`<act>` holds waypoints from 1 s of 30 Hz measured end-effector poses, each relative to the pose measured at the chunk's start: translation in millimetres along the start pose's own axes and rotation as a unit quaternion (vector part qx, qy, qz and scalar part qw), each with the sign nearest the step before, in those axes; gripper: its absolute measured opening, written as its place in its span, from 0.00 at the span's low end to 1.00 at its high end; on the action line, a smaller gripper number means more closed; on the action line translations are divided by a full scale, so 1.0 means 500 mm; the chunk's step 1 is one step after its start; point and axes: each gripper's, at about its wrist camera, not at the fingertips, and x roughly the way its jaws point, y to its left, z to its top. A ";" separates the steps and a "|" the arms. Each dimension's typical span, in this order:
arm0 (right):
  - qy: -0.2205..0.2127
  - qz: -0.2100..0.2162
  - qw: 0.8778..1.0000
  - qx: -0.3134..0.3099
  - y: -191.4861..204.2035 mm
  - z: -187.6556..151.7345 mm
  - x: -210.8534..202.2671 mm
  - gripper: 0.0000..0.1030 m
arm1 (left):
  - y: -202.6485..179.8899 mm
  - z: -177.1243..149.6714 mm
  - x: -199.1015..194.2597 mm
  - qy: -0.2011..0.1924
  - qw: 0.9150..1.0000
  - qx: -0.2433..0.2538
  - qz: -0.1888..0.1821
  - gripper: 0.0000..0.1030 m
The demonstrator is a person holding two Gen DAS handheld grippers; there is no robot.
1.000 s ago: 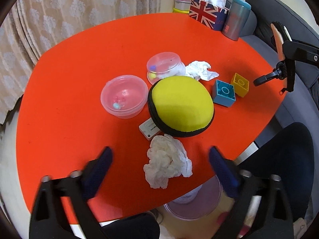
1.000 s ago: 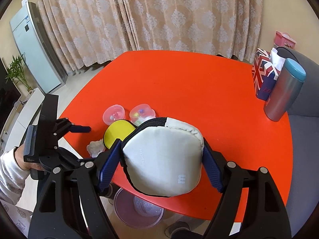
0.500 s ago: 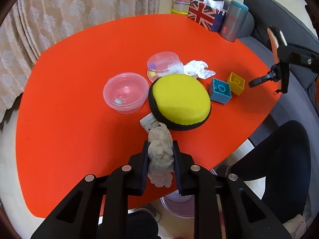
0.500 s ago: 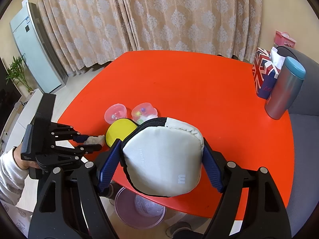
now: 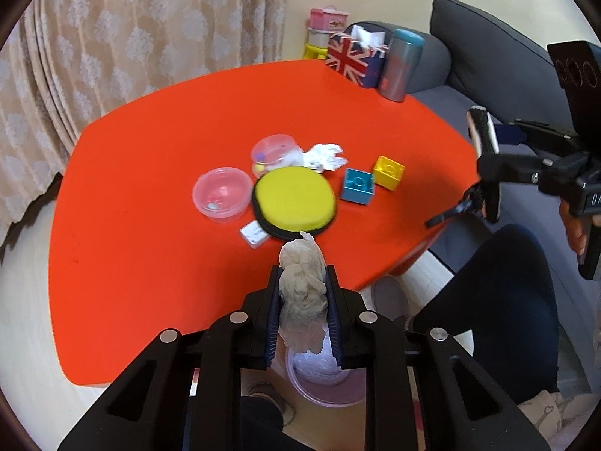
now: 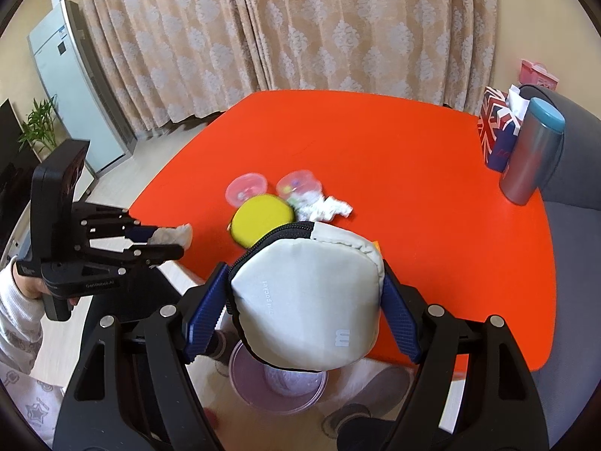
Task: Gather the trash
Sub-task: 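Drop the white pouch into the pink bin with the right gripper while the left lifts the tissue, then move the tissue over the pink bin and open the left gripper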
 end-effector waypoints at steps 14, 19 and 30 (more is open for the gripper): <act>0.056 0.023 0.998 -0.024 0.074 -0.117 0.024 0.74 | -0.041 -0.069 -0.027 -0.001 1.000 0.004 -0.021 0.21; 0.081 0.039 0.996 -0.027 0.098 -0.150 0.063 0.74 | -0.038 -0.096 -0.026 0.002 1.000 -0.003 -0.024 0.21; 0.077 0.039 0.996 -0.016 0.097 -0.151 0.071 0.89 | -0.038 -0.105 -0.023 0.002 1.000 -0.004 -0.025 0.21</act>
